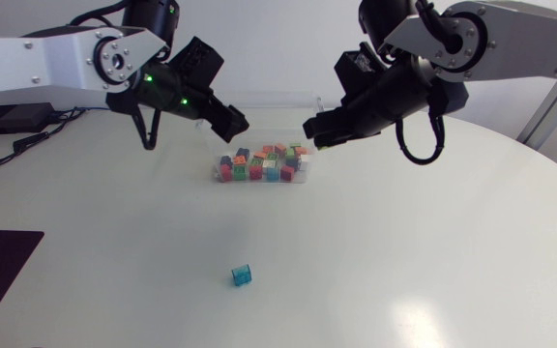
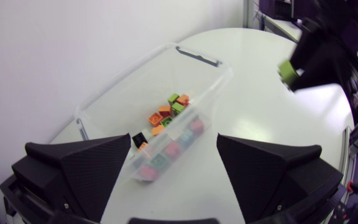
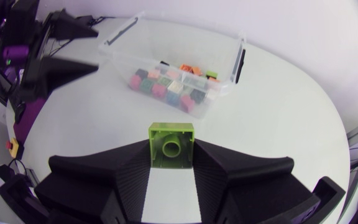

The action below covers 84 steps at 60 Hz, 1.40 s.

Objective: Place the duplo bricks in the container

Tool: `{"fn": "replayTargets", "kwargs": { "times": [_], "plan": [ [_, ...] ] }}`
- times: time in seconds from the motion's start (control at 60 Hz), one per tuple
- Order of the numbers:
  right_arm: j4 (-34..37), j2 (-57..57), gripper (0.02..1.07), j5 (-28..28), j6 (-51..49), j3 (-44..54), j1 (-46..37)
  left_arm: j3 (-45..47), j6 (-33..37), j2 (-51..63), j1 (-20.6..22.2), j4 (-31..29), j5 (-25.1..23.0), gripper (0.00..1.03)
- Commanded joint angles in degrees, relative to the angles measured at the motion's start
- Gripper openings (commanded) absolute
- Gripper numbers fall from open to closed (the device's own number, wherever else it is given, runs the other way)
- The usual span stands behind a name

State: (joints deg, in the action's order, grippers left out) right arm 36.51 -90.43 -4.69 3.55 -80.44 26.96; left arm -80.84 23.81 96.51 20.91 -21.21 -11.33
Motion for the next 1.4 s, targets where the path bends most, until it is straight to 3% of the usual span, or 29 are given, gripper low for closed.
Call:
{"fn": "replayTargets", "kwargs": {
  "times": [0.0,0.167,0.333,0.567,0.95,1.133,1.267,1.383],
  "plan": [
    [-1.8,-0.9,0.20,0.1,-0.4,-2.0,-0.2,7.2,5.2,-5.5,1.7,-2.0,-0.7,0.99],
    [-7.7,-3.8,0.20,0.5,0.7,-4.0,-0.2,19.9,10.4,-11.7,6.0,-4.2,-0.5,0.99],
    [-10.7,-5.4,0.20,0.5,1.0,-5.1,-0.3,27.0,13.6,-12.0,10.1,-4.3,0.3,0.99],
    [-13.1,-6.8,0.20,0.4,1.0,-6.1,-0.7,30.4,13.5,-5.6,16.0,-3.9,3.6,0.99],
    [-18.5,-9.9,0.20,0.5,2.5,-7.5,-1.4,31.2,13.2,0.4,18.1,-2.9,6.0,0.93],
    [-22.0,-11.9,0.20,0.6,3.0,-7.6,-1.3,31.2,13.1,2.7,18.2,-1.1,6.1,0.74],
    [-23.3,-13.7,0.20,0.8,3.2,-8.1,-1.3,31.2,13.1,3.7,18.2,-0.8,6.0,0.36],
    [-25.2,-15.4,0.20,1.1,3.2,-8.2,-1.3,32.5,13.4,3.4,18.6,-1.0,6.0,0.35]
  ]
}}
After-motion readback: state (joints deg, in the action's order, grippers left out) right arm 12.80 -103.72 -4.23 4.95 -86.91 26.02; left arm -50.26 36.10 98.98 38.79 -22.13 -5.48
